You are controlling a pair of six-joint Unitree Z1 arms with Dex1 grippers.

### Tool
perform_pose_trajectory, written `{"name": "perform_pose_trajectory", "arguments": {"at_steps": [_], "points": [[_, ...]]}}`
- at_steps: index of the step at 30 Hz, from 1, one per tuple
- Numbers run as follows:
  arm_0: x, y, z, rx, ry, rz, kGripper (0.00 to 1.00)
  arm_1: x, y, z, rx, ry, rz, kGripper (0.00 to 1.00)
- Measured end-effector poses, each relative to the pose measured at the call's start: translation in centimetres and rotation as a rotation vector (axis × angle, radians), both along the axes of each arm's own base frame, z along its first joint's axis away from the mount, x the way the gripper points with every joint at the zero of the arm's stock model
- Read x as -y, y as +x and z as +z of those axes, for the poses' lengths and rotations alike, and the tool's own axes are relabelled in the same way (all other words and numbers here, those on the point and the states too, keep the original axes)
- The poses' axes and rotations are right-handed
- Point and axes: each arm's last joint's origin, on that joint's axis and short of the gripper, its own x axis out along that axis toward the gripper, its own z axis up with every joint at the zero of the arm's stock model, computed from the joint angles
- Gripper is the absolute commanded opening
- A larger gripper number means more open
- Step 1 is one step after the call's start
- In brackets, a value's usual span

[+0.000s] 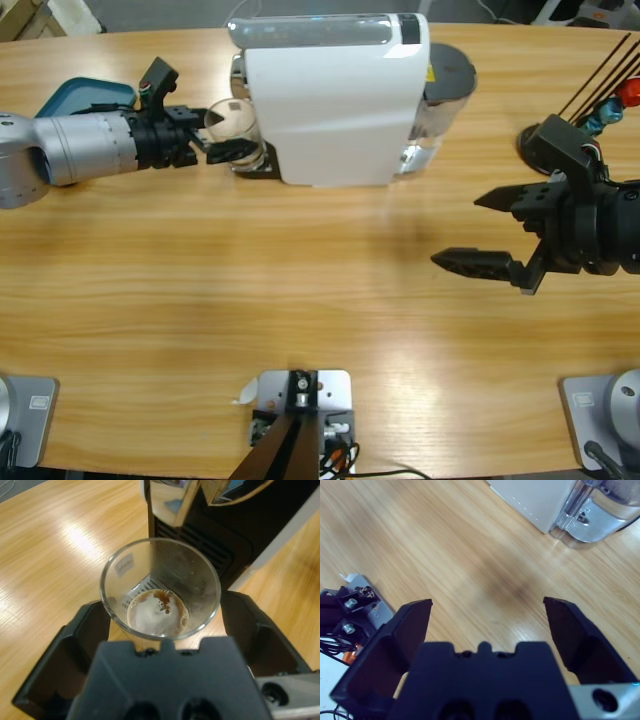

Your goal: Pour coffee

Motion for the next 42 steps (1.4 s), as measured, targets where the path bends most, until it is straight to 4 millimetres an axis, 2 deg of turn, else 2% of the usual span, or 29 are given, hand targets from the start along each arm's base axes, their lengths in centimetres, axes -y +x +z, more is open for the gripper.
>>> {"name": "perform_pose_trajectory", "arguments": {"at_steps": [9,10,15,16,18,32,42], "points": [[0.2,0.7,-0.2,-0.003,-0.005,0.007,0.905,-0.1,0.1,-0.2,-0.008,-0.007,0.0,1.0],[0.2,0.7,-0.2,-0.002,-0.005,0.006,0.873,-0.1,0.2,-0.2,-0.008,-0.008,0.0,1.0],[0.2,1.1,0.1,0.001,-0.015,0.007,0.533,-0.3,0.3,-0.4,-0.014,-0.014,0.0,1.0],[0.2,1.1,0.1,0.0,-0.017,0.006,0.521,-0.3,0.3,-0.4,-0.015,-0.015,0.0,1.0],[0.2,1.1,0.1,-0.002,-0.021,0.003,0.43,-0.3,0.3,-0.4,-0.017,-0.017,0.0,1.0],[0.0,1.5,0.0,-0.01,-0.034,-0.005,0.43,-0.4,0.4,-0.5,-0.02,-0.02,0.0,1.0],[-5.0,1.6,1.0,0.02,0.027,0.243,0.43,-0.4,0.4,-0.5,-0.02,-0.02,0.0,1.0]]}}
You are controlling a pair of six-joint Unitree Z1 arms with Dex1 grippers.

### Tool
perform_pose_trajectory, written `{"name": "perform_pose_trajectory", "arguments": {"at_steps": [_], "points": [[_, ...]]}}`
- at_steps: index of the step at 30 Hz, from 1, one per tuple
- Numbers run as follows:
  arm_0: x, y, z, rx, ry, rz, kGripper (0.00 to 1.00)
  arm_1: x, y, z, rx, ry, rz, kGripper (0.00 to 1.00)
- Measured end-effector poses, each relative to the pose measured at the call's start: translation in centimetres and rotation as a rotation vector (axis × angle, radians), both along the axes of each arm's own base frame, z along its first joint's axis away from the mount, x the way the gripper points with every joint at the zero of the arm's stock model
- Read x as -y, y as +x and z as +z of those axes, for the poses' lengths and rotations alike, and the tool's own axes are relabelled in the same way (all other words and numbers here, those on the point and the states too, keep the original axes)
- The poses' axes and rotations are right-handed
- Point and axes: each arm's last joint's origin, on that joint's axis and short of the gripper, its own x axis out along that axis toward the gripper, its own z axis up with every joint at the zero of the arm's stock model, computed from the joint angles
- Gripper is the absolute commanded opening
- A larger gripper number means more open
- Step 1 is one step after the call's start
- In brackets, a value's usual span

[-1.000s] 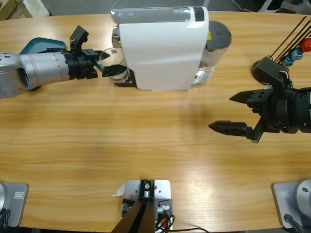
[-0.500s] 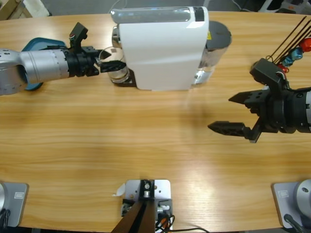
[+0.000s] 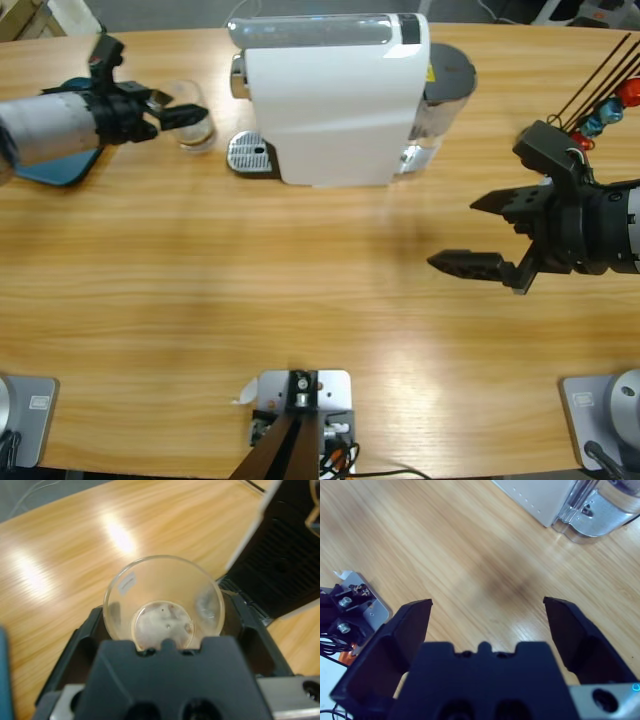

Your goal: Pour coffee

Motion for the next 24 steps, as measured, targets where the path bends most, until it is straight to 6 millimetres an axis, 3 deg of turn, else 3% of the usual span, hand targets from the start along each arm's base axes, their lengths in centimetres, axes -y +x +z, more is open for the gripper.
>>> {"name": "perform_pose_trajectory", "arguments": {"at_steps": [10,18,24], "points": [[-6.3,-1.9,3.9,0.054,0.046,0.29,0.43,0.0,0.0,0.0,0.0,0.0,0.0,1.0],[-11.1,-1.4,4.0,0.047,0.066,0.506,0.43,0.0,0.0,0.0,-0.002,0.003,0.003,1.0],[-13.1,-1.1,3.8,0.055,0.05,0.592,0.43,0.0,0.0,0.0,-0.004,0.005,0.005,1.0]]}}
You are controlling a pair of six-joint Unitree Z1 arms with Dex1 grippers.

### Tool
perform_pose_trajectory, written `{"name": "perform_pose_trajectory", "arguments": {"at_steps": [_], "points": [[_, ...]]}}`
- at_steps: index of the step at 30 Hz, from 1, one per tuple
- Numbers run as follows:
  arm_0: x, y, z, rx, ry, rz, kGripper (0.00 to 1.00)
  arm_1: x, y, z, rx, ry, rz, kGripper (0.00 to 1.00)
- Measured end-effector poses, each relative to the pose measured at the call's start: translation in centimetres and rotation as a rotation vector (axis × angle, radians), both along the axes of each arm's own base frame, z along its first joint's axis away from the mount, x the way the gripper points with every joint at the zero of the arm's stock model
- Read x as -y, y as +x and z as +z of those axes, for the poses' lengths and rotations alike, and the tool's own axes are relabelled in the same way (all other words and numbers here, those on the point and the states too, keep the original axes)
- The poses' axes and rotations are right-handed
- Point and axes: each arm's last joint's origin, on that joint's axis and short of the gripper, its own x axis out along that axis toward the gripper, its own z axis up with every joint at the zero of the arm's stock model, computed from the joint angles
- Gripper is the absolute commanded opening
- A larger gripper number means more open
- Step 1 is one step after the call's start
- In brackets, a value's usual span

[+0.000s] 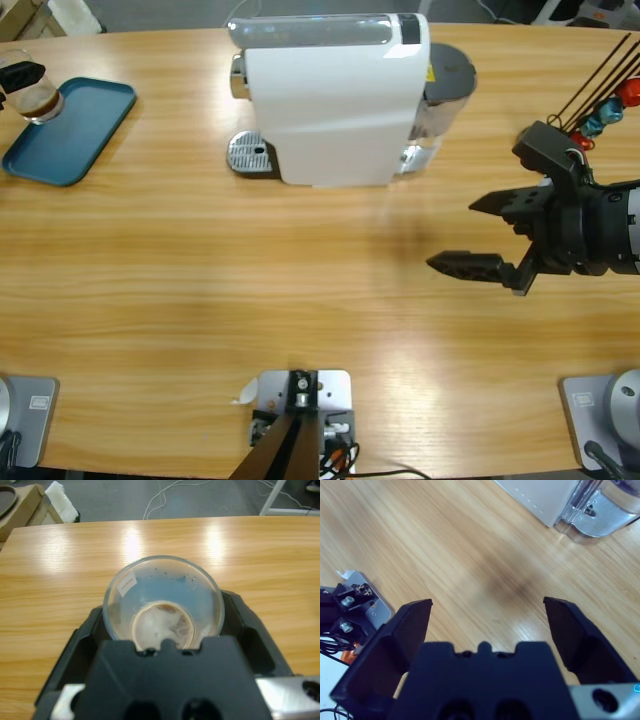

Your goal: Pour coffee

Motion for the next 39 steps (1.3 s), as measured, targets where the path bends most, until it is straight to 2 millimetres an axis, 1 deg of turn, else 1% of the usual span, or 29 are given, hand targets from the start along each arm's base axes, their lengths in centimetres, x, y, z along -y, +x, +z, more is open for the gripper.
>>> {"name": "perform_pose_trajectory", "arguments": {"at_steps": [3,11,12,13,15,17,19,22,26,28,30,32,34,35,37,39], "points": [[-0.3,0.6,-0.9,0.002,-0.001,0.012,0.43,0.0,0.0,0.0,0.0,0.0,0.0,1.0],[-0.9,1.9,-4.3,-0.048,-0.025,0.042,0.43,-0.1,0.1,0.0,-0.002,-0.002,0.0,1.0],[-1.0,2.1,-4.6,-0.055,-0.029,0.045,0.448,-0.1,0.1,0.0,-0.004,-0.004,0.0,1.0],[-1.0,2.2,-4.8,-0.061,-0.032,0.047,0.477,-0.1,0.1,0.0,-0.005,-0.005,0.0,1.0],[-1.0,2.3,-5.2,-0.07,-0.036,0.049,0.676,-0.2,0.2,0.0,-0.005,-0.004,0.0,1.0],[-1.0,2.4,-5.6,-0.079,-0.04,0.051,0.827,-0.2,0.2,0.1,-0.002,-0.002,0.0,1.0],[-1.0,2.5,-5.9,-0.087,-0.044,0.054,0.909,-0.3,0.3,0.2,0.001,0.001,0.0,1.0],[-1.0,2.5,-6.1,-0.091,-0.052,0.058,0.98,-0.3,0.3,0.3,0.003,0.003,0.0,1.0],[-1.0,2.2,-6.6,-0.114,-0.054,0.058,0.977,-0.3,0.3,0.3,0.003,0.003,0.0,1.0],[-0.6,1.8,-6.6,-0.12,-0.054,0.045,0.977,-0.3,0.3,0.3,0.002,0.003,0.0,1.0],[0.1,0.9,-5.8,-0.103,-0.051,0.022,0.956,-0.3,0.3,0.3,-0.001,0.006,0.002,1.0],[0.8,-0.5,-3.7,-0.072,-0.045,0.001,0.9,-0.3,0.3,0.3,-0.005,0.009,0.006,1.0],[2.1,-2.8,-0.9,-0.051,-0.036,-0.04,0.878,-0.3,0.3,0.3,-0.007,0.012,0.007,1.0],[2.9,-4.2,0.7,-0.048,-0.03,-0.076,0.861,-0.4,0.3,0.3,-0.007,0.012,0.008,1.0],[4.3,-6.4,3.7,-0.038,-0.022,-0.154,0.849,-0.4,0.2,0.3,-0.011,0.017,0.012,1.0],[5.4,-8.2,6.0,-0.057,0.0,-0.246,0.816,-0.4,0.2,0.3,-0.019,0.025,0.021,0.995]]}}
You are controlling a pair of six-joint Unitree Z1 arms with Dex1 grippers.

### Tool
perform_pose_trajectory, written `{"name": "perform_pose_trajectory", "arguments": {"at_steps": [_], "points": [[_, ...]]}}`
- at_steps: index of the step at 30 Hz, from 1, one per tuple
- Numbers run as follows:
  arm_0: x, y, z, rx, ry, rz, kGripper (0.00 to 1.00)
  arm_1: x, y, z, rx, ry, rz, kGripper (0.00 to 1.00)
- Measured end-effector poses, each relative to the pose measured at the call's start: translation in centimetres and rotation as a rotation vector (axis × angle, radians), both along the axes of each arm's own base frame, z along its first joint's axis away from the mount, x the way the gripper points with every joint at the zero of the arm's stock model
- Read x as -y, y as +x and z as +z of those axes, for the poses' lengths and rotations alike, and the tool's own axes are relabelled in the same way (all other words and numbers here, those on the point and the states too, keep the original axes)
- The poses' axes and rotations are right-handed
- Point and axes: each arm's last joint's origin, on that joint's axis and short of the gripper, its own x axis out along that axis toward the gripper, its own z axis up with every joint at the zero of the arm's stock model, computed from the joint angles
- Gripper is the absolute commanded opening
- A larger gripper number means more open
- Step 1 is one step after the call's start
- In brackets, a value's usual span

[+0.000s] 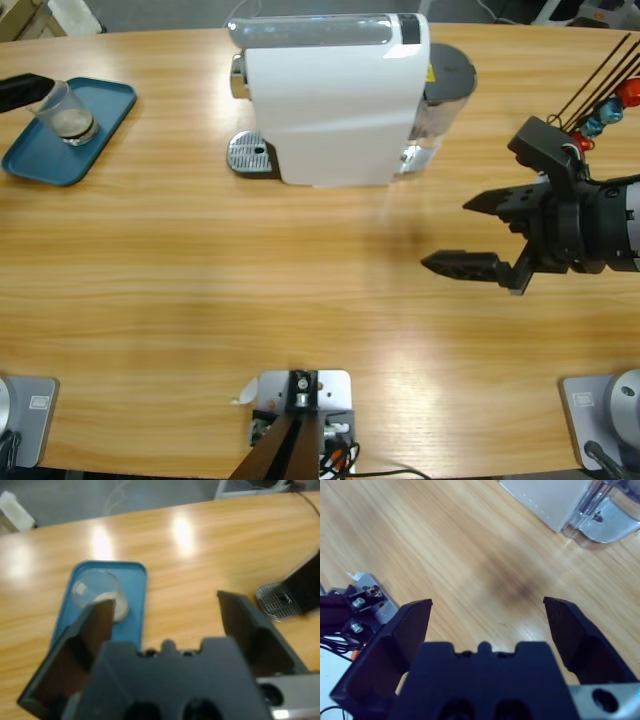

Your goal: Pour coffee

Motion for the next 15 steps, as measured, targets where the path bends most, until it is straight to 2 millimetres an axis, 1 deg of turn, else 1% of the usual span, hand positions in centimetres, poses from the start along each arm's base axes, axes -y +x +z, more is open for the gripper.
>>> {"name": "perform_pose_trajectory", "arguments": {"at_steps": [1,3,5,6,7,10,12,15], "points": [[0.5,-1.0,0.7,-0.002,0.012,-0.069,0.816,0.0,0.0,0.0,-0.002,0.002,0.002,0.97],[1.7,-3.2,1.3,-0.014,0.02,-0.241,0.812,0.0,0.0,0.0,-0.001,0.002,0.002,0.964],[2.9,-5.0,1.4,-0.03,0.015,-0.405,0.812,0.0,0.0,0.0,-0.001,0.002,0.002,0.945],[3.5,-5.6,1.3,-0.037,0.016,-0.479,0.812,-0.1,-0.1,0.0,-0.001,0.002,0.007,0.92],[4.1,-6.0,1.2,-0.043,0.018,-0.536,0.812,-0.1,-0.1,0.0,-0.001,0.002,0.013,0.918],[5.5,-6.5,0.7,-0.075,0.018,-0.654,0.812,-0.4,-0.4,0.0,-0.003,0.003,0.034,0.917],[6.0,-6.5,0.3,-0.097,0.026,-0.683,0.812,-0.6,-0.5,0.0,-0.004,0.004,0.045,0.9],[6.5,-6.1,-0.4,-0.117,0.04,-0.698,0.805,-0.6,-0.7,0.1,0.008,0.003,0.051,0.905]]}}
